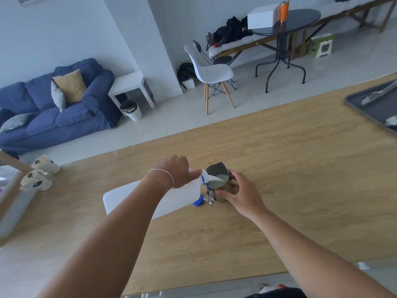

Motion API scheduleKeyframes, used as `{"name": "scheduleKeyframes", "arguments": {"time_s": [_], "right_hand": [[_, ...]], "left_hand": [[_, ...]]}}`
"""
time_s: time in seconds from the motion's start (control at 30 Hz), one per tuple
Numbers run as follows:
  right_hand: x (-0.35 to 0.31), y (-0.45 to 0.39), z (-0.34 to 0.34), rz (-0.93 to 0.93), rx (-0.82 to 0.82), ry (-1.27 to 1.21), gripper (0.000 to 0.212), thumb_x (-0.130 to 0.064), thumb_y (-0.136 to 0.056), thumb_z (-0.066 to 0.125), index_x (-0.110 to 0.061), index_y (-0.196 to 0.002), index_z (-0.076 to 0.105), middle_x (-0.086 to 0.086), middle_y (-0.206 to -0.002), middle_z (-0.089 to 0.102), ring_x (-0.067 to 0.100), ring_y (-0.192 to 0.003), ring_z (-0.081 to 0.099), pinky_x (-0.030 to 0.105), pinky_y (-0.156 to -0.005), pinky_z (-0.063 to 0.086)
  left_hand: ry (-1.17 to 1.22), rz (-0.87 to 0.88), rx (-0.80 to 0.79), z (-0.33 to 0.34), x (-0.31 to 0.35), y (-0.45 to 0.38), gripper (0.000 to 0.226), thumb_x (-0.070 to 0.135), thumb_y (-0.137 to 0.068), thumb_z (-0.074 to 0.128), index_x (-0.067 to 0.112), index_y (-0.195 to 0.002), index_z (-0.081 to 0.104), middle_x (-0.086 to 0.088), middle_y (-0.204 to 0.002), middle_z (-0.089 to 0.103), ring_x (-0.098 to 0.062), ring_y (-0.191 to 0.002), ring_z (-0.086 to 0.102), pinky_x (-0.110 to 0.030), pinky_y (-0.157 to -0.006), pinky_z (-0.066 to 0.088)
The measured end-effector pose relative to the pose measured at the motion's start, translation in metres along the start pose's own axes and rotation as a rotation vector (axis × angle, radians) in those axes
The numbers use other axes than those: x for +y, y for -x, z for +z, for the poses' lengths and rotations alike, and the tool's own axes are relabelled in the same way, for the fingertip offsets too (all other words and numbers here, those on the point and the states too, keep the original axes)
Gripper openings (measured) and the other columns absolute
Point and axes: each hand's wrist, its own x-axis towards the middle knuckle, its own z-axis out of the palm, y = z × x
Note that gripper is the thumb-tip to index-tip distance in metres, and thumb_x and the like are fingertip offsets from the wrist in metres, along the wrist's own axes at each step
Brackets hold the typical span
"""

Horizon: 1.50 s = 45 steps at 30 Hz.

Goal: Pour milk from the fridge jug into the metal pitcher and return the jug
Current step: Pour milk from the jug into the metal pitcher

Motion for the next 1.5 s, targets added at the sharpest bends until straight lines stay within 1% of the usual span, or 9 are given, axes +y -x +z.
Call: {"name": "scheduleKeyframes", "arguments": {"time_s": [0.17, 0.3, 0.53, 0.77, 1.03, 1.2, 1.5], "right_hand": [[-0.001, 0.001, 0.0, 0.004, 0.016, -0.003, 0.078, -0.05, -0.074, 0.084, -0.031, -0.142, 0.051, -0.016, -0.124, 0.063, 0.004, -0.113, 0.062, 0.037, -0.095, 0.056], [-0.001, 0.002, 0.001, 0.004, 0.016, 0.008, 0.078, -0.052, -0.076, 0.083, -0.03, -0.143, 0.05, -0.015, -0.127, 0.062, 0.006, -0.115, 0.061, 0.038, -0.097, 0.056], [-0.002, 0.002, 0.0, -0.001, 0.012, 0.017, 0.079, -0.052, -0.077, 0.082, -0.027, -0.144, 0.05, -0.012, -0.128, 0.062, 0.007, -0.115, 0.06, 0.039, -0.096, 0.056], [-0.001, 0.002, 0.001, -0.002, 0.016, 0.02, 0.078, -0.049, -0.078, 0.083, -0.027, -0.144, 0.05, -0.013, -0.126, 0.062, 0.007, -0.114, 0.061, 0.039, -0.095, 0.056], [0.002, 0.003, 0.002, -0.008, 0.022, 0.043, 0.08, -0.052, -0.078, 0.081, -0.025, -0.146, 0.048, -0.012, -0.128, 0.062, 0.009, -0.114, 0.061, 0.039, -0.095, 0.056], [0.003, 0.002, 0.004, -0.007, 0.022, 0.024, 0.078, -0.048, -0.078, 0.083, -0.028, -0.145, 0.048, -0.013, -0.129, 0.062, 0.007, -0.116, 0.061, 0.039, -0.096, 0.056], [0.006, 0.0, 0.006, -0.014, 0.023, 0.001, 0.078, -0.053, -0.077, 0.081, -0.03, -0.144, 0.049, -0.015, -0.127, 0.062, 0.007, -0.115, 0.061, 0.039, -0.095, 0.056]], "left_hand": [[-0.03, 0.004, 0.006, -0.003, 0.0, 0.002, 0.061, 0.075, -0.087, 0.041, 0.019, -0.071, 0.059, 0.0, -0.071, 0.059, -0.015, -0.062, 0.053, -0.029, -0.05, 0.033], [-0.033, 0.0, -0.005, -0.005, -0.001, 0.003, 0.058, 0.075, -0.087, 0.041, 0.021, -0.071, 0.056, 0.001, -0.073, 0.058, -0.015, -0.063, 0.053, -0.029, -0.05, 0.032], [-0.023, 0.01, -0.008, -0.008, 0.0, 0.004, 0.06, 0.072, -0.089, 0.042, 0.019, -0.064, 0.053, 0.0, -0.067, 0.058, -0.015, -0.058, 0.051, -0.028, -0.05, 0.032], [-0.041, 0.02, -0.005, -0.008, -0.001, 0.002, 0.061, 0.073, -0.089, 0.041, 0.019, -0.064, 0.053, 0.0, -0.065, 0.057, -0.016, -0.058, 0.05, -0.029, -0.051, 0.033], [-0.045, 0.014, -0.003, -0.007, -0.004, 0.0, 0.061, 0.074, -0.088, 0.041, 0.02, -0.066, 0.056, 0.001, -0.066, 0.058, -0.015, -0.058, 0.051, -0.029, -0.051, 0.034], [-0.051, 0.01, -0.002, -0.008, -0.002, 0.0, 0.06, 0.074, -0.087, 0.042, 0.02, -0.065, 0.054, 0.001, -0.068, 0.058, -0.015, -0.058, 0.052, -0.029, -0.05, 0.033], [-0.074, 0.009, 0.001, -0.014, -0.001, -0.001, 0.057, 0.074, -0.087, 0.041, 0.022, -0.066, 0.051, 0.001, -0.069, 0.057, -0.015, -0.061, 0.052, -0.03, -0.052, 0.036]]}}
